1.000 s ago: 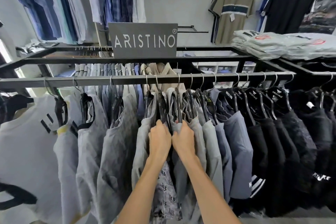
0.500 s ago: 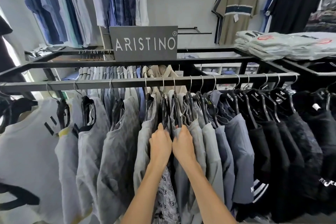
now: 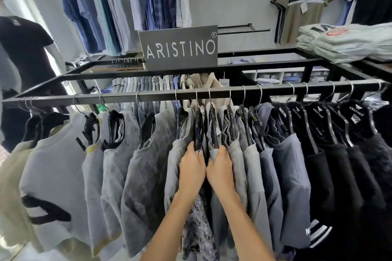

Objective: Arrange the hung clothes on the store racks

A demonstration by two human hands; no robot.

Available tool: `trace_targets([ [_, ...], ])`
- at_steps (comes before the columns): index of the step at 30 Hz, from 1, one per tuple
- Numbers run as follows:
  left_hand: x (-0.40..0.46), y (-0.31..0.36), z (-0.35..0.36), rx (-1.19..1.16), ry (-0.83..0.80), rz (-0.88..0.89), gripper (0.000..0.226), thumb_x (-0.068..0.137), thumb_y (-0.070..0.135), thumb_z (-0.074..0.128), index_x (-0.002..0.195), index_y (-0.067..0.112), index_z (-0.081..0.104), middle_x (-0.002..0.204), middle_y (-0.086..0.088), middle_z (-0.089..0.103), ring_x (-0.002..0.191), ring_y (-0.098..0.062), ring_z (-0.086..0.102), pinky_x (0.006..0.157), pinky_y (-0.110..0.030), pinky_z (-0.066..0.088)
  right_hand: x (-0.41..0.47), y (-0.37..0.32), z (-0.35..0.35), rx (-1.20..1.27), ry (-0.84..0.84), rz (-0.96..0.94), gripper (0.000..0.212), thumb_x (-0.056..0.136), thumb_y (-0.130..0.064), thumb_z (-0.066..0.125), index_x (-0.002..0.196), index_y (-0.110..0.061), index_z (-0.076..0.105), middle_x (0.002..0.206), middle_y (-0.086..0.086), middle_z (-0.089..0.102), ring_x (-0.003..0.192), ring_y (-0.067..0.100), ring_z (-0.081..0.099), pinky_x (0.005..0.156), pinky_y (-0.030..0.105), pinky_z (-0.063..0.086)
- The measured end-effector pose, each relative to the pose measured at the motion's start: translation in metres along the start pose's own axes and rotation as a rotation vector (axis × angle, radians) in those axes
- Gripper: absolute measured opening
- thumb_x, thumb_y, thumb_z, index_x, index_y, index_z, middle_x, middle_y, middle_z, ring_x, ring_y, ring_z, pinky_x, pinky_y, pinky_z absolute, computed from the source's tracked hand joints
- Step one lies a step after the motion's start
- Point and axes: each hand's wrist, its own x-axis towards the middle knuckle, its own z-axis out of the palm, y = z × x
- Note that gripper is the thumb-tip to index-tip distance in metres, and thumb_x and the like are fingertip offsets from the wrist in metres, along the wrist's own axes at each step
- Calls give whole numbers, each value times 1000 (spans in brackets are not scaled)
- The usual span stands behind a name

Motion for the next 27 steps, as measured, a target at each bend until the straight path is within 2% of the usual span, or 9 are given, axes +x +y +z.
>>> trace_targets([
  [3, -8, -4, -12, -69, 109, 140, 45, 100, 30, 49, 142, 14, 43, 130, 6, 56, 122, -10, 53, 100, -27, 44, -1, -2, -7, 75, 34, 4, 58, 97, -20, 60, 149, -12, 36, 146, 11, 49, 134, 27, 46, 105, 35, 41],
  [8, 2, -7, -71, -11, 387, 289, 23, 95, 9, 54, 117, 13, 57, 113, 4, 56, 104, -8, 51, 88, -16, 38, -24, -50, -7, 229, 212, -255, 51, 96, -19, 62, 145, -16, 46, 146, -4, 48, 136, 8, 41, 111, 11, 27],
  [10, 17, -21, -94, 124, 442, 200, 29, 91, 9, 58, 120, 8, 55, 116, -5, 55, 110, -18, 49, 92, -23, 38, -31, -70, 7, 271, 124, -294, 49, 96, -21, 63, 143, -17, 49, 143, -4, 51, 133, 7, 46, 113, 17, 33],
  [12, 28, -42, -110, 211, 370, 35, 44, 90, 18, 62, 129, 3, 48, 125, -14, 50, 117, -30, 49, 95, -38, 43, -35, -84, 25, 251, 18, -268, 57, 95, -24, 65, 148, -16, 44, 148, -2, 47, 136, 11, 43, 113, 17, 28],
  [14, 36, -64, -119, 222, 189, -142, 59, 92, 27, 63, 139, 2, 38, 133, -18, 47, 121, -35, 50, 93, -43, 44, -36, -90, 43, 182, -79, -181, 71, 95, -26, 65, 155, -13, 30, 156, 0, 37, 142, 14, 34, 107, 11, 17],
  [16, 40, -84, -120, 255, 10, -206, 60, 94, 32, 59, 142, 4, 36, 131, -20, 54, 120, -39, 53, 93, -44, 44, -35, -88, 59, 130, -137, -46, 79, 95, -24, 65, 158, -12, 18, 158, 5, 31, 144, 20, 32, 109, 18, 23],
  [20, 45, -103, -118, 250, -104, -86, 44, 100, 22, 47, 140, 5, 38, 114, -21, 64, 111, -41, 56, 88, -42, 42, -35, -86, 84, 25, -55, 163, 70, 90, -10, 56, 153, -14, 25, 142, 14, 50, 130, 34, 48, 102, 38, 41],
  [24, 49, -99, -109, 232, -141, 40, 28, 101, 16, 40, 125, 1, 45, 98, -18, 64, 93, -38, 60, 69, -35, 36, -39, -96, 102, 48, 15, 201, 64, 86, 1, 47, 147, -15, 37, 137, 18, 55, 125, 37, 51, 96, 38, 42],
  [27, 46, -93, -105, 217, -162, 116, 23, 101, 11, 39, 120, 2, 48, 98, -15, 65, 92, -35, 61, 73, -40, 42, -41, -101, 106, 73, 60, 193, 58, 86, 4, 44, 141, -14, 47, 127, 20, 61, 116, 38, 56, 78, 33, 41],
])
